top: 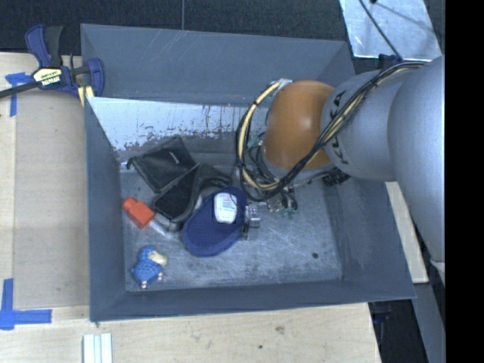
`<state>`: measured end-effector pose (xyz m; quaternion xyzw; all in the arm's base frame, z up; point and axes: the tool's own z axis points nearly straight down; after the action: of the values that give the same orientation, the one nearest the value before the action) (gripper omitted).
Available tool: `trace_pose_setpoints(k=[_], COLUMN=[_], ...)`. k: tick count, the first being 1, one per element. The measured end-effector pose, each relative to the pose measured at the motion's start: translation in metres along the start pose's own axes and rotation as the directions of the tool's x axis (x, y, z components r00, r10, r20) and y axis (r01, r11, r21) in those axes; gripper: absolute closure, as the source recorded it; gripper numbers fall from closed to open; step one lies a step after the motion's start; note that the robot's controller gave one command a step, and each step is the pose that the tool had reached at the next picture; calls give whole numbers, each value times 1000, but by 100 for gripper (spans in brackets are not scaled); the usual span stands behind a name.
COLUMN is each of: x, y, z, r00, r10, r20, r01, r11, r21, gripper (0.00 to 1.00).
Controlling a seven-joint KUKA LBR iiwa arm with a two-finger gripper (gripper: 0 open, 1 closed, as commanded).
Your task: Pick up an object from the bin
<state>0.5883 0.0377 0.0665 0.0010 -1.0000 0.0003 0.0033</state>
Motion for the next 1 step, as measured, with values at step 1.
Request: trace_pose_setpoints(k=[1], x=[-3], y=[-3], z=[-8], r00=[1000], r10=[3], r20=[11], r01=[-3], r11=[1000], r21=[2], gripper=[100])
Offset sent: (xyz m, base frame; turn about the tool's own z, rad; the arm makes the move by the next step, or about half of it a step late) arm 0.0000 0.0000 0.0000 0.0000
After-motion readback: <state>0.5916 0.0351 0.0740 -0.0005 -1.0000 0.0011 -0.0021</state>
